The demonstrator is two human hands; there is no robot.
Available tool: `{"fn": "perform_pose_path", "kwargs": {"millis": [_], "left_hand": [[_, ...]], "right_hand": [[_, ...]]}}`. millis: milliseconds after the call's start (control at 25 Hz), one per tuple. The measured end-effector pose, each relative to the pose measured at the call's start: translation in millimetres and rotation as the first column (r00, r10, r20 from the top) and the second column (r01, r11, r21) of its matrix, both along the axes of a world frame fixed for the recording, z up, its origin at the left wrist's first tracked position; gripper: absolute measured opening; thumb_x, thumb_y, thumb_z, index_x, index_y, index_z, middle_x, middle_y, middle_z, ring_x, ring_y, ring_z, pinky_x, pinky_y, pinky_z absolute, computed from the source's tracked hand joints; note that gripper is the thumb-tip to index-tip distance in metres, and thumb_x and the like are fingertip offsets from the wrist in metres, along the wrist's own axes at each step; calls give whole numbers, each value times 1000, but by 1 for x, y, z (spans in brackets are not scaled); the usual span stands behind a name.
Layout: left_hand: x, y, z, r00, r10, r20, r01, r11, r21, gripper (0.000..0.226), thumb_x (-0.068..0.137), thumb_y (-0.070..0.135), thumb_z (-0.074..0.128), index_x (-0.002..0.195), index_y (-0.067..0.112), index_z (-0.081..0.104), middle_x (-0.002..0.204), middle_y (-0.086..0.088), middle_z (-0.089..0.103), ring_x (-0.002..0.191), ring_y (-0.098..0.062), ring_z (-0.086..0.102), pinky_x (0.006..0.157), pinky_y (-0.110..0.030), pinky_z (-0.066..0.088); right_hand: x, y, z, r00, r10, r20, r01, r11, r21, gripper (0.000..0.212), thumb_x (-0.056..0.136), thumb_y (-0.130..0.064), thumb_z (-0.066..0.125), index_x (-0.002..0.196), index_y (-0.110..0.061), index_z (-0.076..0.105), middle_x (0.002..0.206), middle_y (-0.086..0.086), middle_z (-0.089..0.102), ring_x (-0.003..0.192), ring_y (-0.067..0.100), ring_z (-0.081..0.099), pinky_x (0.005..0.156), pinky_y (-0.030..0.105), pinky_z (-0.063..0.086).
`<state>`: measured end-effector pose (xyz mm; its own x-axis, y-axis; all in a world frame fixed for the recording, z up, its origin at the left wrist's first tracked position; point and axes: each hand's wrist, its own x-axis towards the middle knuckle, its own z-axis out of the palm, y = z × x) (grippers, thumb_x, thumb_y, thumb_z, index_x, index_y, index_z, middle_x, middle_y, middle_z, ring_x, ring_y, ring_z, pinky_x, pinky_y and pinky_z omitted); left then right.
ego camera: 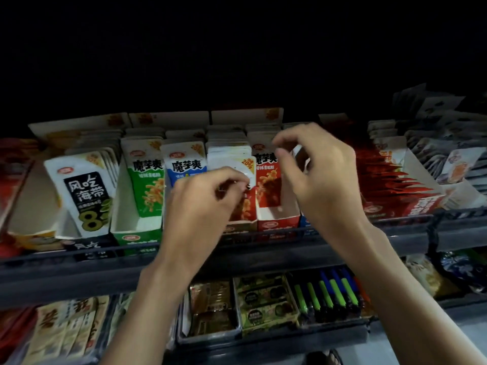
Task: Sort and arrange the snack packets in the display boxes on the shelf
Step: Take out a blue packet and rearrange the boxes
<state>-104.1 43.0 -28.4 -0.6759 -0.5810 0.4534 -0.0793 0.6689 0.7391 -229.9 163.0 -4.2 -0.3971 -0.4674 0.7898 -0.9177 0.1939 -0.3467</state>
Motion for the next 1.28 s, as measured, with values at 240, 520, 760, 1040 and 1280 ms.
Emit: {"fn": "perform_pose_path", "kwargs": {"millis": [240, 520, 760, 1040, 1280], "left_hand": [[47, -66, -4, 932, 359, 60, -361, 931, 43, 16, 89, 19, 62, 89, 33, 71, 77, 6, 70, 66, -15, 65, 62, -40, 55], [64, -83, -9, 878, 332, 345, -361, 932, 24, 10, 90, 34, 60, 95, 39, 67, 74, 11, 65, 61, -18, 58, 54, -30, 40], [67, -82, -5, 847, 323, 422, -351, 936, -13, 13, 93, 44, 57, 103, 41, 64, 80, 15, 61, 68, -13, 57, 56, -27, 38], [65, -77, -4, 861, 330, 388, -348, 937, -25, 21, 91, 42, 62, 112, 40, 61, 76, 20, 58, 59, -1, 50, 48, -24, 31], [61, -75, -5, 898, 310, 311, -319, 947, -24, 43, 87, 43, 67, 127, 32, 56, 107, 12, 63, 85, -7, 54, 70, -28, 45]], "right_hand": [[53, -64, -4, 994, 104, 31, -109, 935, 339, 27, 96, -27, 56, 120, -21, 65, 126, -4, 58, 99, 20, 63, 78, 41, 52], [73, -110, -7, 998, -70, 6, 51, 776, 628, 48, 99, -34, 51, 143, -26, 37, 156, 0, 21, 117, 34, 54, 91, 45, 43], [78, -115, -9, 997, -73, -8, 67, 867, 495, 39, 97, -27, 55, 134, -25, 45, 134, -1, 40, 92, 29, 59, 79, 42, 44], [66, -108, -17, 997, -65, -48, 78, 936, 343, 11, 96, -19, 59, 105, -19, 66, 102, -1, 62, 83, 31, 63, 68, 37, 47], [60, -102, -14, 997, 53, -63, -46, 994, 99, 5, 96, -19, 61, 95, -17, 66, 88, -4, 68, 75, 16, 65, 63, 39, 53]]}}
